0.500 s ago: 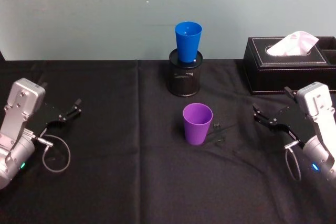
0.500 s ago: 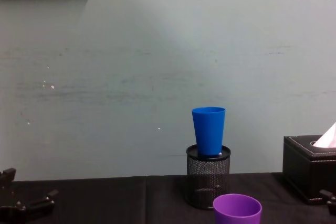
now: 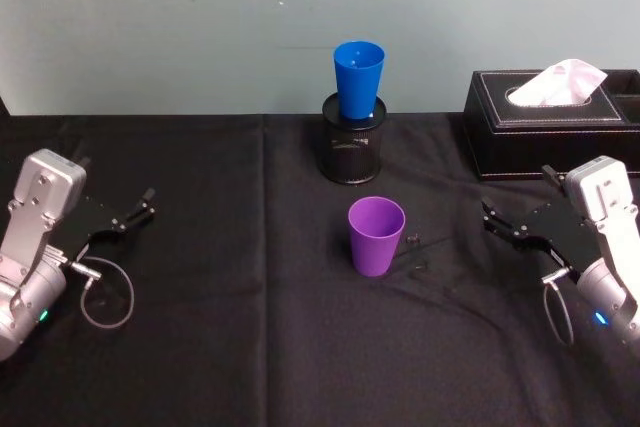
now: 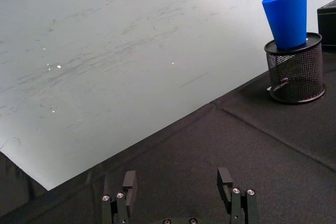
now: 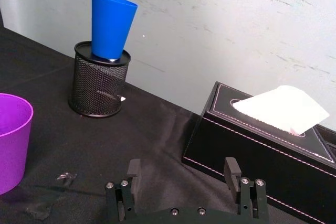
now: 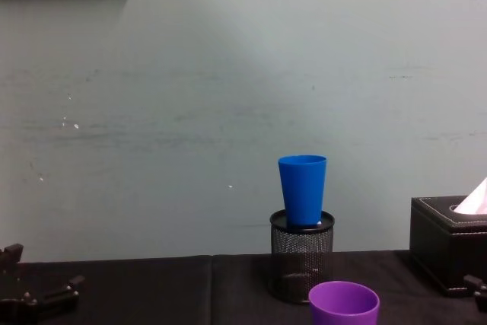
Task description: Pick up one cup with a gripper and tap it against the other cup.
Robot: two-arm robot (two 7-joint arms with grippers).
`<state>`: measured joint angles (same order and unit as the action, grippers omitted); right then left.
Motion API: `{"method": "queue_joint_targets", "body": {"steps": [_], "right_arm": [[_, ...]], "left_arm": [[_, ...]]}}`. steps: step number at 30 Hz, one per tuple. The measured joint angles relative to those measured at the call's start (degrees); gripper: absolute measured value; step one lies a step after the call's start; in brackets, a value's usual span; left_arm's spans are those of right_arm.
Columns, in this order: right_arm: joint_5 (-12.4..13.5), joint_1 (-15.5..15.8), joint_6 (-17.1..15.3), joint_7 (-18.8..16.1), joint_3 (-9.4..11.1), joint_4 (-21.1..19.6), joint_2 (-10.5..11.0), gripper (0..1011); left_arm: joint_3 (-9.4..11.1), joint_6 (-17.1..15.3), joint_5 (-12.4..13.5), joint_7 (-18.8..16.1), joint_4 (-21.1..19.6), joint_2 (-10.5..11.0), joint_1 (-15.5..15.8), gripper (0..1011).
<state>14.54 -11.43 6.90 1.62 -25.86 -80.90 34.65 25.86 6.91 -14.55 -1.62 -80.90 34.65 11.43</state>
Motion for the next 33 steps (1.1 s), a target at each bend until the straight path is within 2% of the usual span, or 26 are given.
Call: {"method": "queue_joint_targets", "body": {"steps": [21, 27, 30, 33], "right_arm": [[0.0, 0.0, 0.2, -0.1, 0.1, 0.0, 0.0, 1003], [0.2, 1.7, 3.1, -1.1, 1.9, -2.6, 0.8, 1003], [1.0, 2.9, 3.9, -1.8, 3.2, -4.4, 1.3, 1003], [2.7, 4.2, 4.2, -3.9, 4.0, -5.9, 1.7, 1003]], "left_arm": [[0.0, 0.0, 0.0, 0.0, 0.0, 0.0, 0.0, 1000], [0.0, 0.0, 0.0, 0.0, 0.0, 0.0, 0.0, 1000], [0.0, 0.0, 0.0, 0.0, 0.0, 0.0, 0.0, 1000], [0.0, 0.0, 0.0, 0.0, 0.0, 0.0, 0.0, 1000]]}}
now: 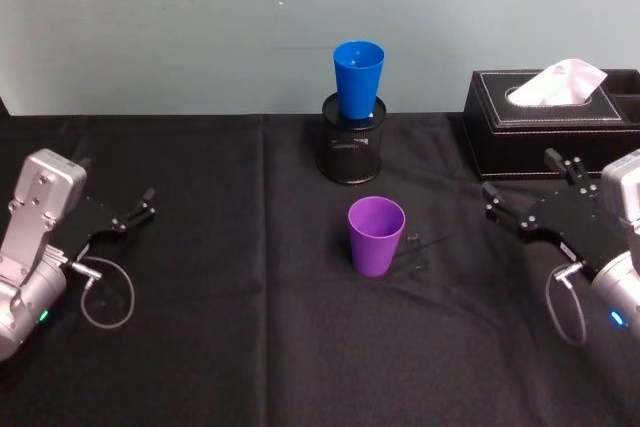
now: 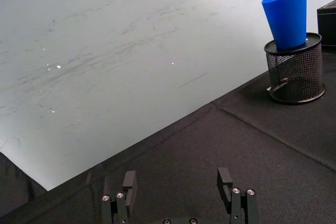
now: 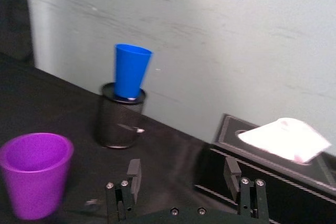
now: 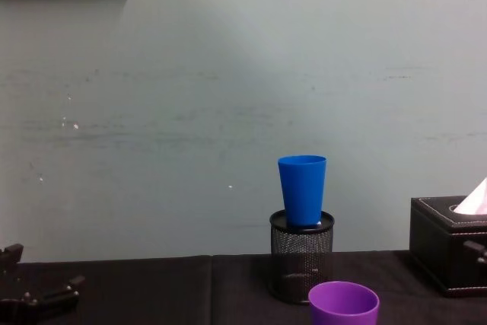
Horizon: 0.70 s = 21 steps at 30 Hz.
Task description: Pick up one cup with a gripper and tap it against the other cup.
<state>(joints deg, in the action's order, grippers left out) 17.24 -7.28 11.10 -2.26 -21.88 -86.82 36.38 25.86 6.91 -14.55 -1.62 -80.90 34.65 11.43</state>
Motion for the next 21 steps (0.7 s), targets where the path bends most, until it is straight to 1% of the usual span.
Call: {"method": "queue_joint_targets", "body": {"steps": [1, 4, 6, 7, 10, 11, 12, 13, 14, 17, 21], "right_arm": [[0.5, 0.2, 0.0, -0.5, 0.1, -0.2, 0.1, 1003], [3.9, 1.3, -0.2, -5.5, 0.1, -1.2, 0.4, 1003], [4.9, 1.6, -0.4, -7.3, -0.1, -1.5, 0.4, 1003], [5.6, 1.8, -0.6, -9.0, -0.4, -1.7, 0.4, 1003], [6.6, 2.0, -1.4, -11.6, -1.2, -2.0, 0.3, 1003], [7.1, 2.0, -1.8, -13.1, -1.7, -2.0, 0.1, 1002], [7.1, 2.0, -1.8, -13.1, -1.7, -2.0, 0.1, 1003], [7.5, 2.0, -2.4, -15.1, -2.4, -2.0, -0.4, 1003], [7.5, 2.0, -2.4, -15.1, -2.4, -2.0, -0.4, 1003], [7.6, 1.7, -3.3, -17.1, -3.3, -1.5, -1.3, 1003], [7.5, 0.9, -3.9, -18.6, -4.1, -0.3, -2.5, 1003]], "left_arm": [[0.0, 0.0, 0.0, 0.0, 0.0, 0.0, 0.0, 1000], [0.0, 0.0, 0.0, 0.0, 0.0, 0.0, 0.0, 1000], [0.0, 0.0, 0.0, 0.0, 0.0, 0.0, 0.0, 1000], [0.0, 0.0, 0.0, 0.0, 0.0, 0.0, 0.0, 1000], [0.0, 0.0, 0.0, 0.0, 0.0, 0.0, 0.0, 1000], [0.0, 0.0, 0.0, 0.0, 0.0, 0.0, 0.0, 1000], [0.0, 0.0, 0.0, 0.0, 0.0, 0.0, 0.0, 1000], [0.0, 0.0, 0.0, 0.0, 0.0, 0.0, 0.0, 1000], [0.0, 0.0, 0.0, 0.0, 0.0, 0.0, 0.0, 1000], [0.0, 0.0, 0.0, 0.0, 0.0, 0.0, 0.0, 1000], [0.0, 0.0, 0.0, 0.0, 0.0, 0.0, 0.0, 1000]]}}
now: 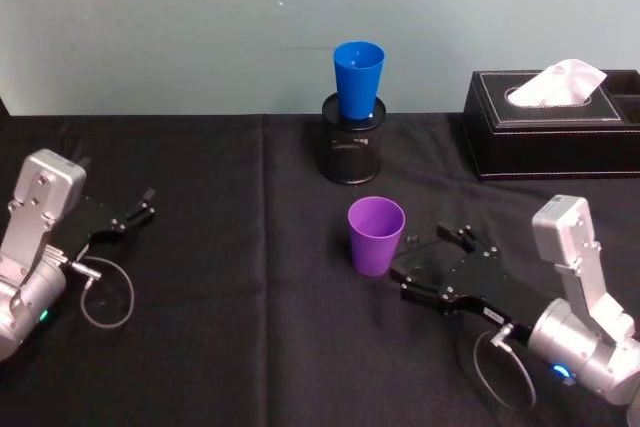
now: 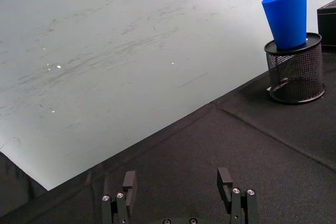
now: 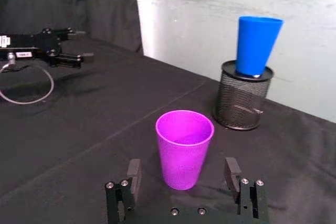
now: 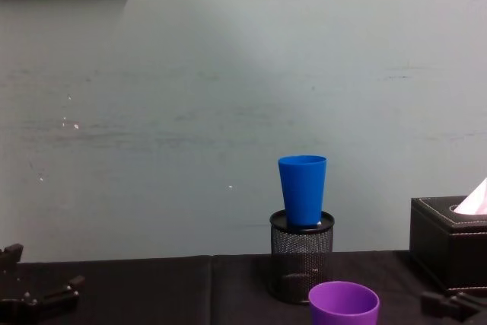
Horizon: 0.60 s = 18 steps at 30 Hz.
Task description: Pick up one cup with a gripper and tap it against the other cup.
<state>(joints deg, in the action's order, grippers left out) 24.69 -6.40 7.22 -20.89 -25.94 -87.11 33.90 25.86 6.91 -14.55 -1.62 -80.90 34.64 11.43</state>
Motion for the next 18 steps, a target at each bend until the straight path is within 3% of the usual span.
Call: {"method": "queue_joint_targets", "body": {"steps": [18], "right_arm": [[-1.4, -6.3, 0.6, -4.2, -0.2, 10.3, -6.8, 1003]], "left_arm": [[0.0, 0.0, 0.0, 0.0, 0.0, 0.0, 0.0, 1000]]}}
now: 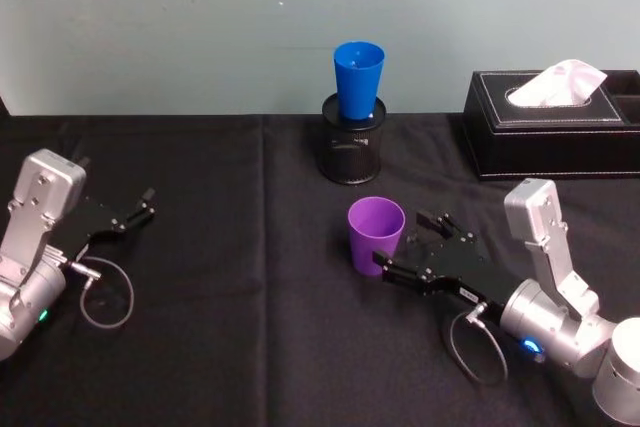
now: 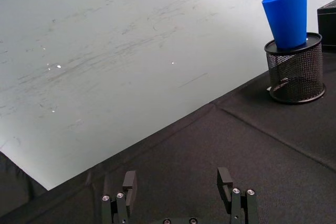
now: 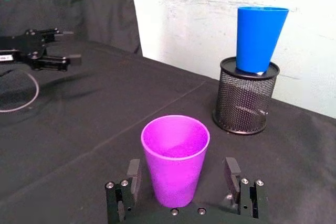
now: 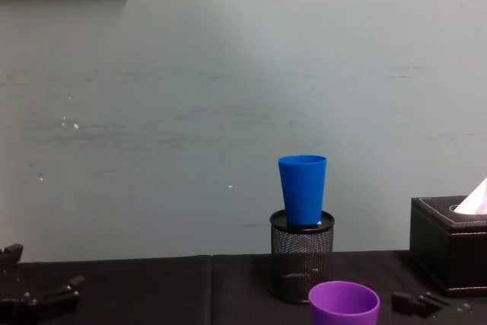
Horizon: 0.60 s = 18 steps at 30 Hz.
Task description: Pick up one cup with a gripper and tap it against the other cup.
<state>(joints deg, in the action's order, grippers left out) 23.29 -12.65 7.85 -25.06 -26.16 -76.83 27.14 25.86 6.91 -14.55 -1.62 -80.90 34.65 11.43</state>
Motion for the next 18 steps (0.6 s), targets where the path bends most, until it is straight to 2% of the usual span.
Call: {"method": "queue_joint_targets", "body": {"steps": [7, 18], "right_arm": [[-0.6, -2.6, 0.5, -1.7, 0.2, 3.8, -2.5, 1003], [-1.5, -4.6, 0.2, -3.5, 0.5, 6.9, -5.2, 1003]], "left_arm": [[0.0, 0.0, 0.0, 0.0, 0.0, 0.0, 0.0, 1000], [0.0, 0.0, 0.0, 0.0, 0.0, 0.0, 0.0, 1000]]}}
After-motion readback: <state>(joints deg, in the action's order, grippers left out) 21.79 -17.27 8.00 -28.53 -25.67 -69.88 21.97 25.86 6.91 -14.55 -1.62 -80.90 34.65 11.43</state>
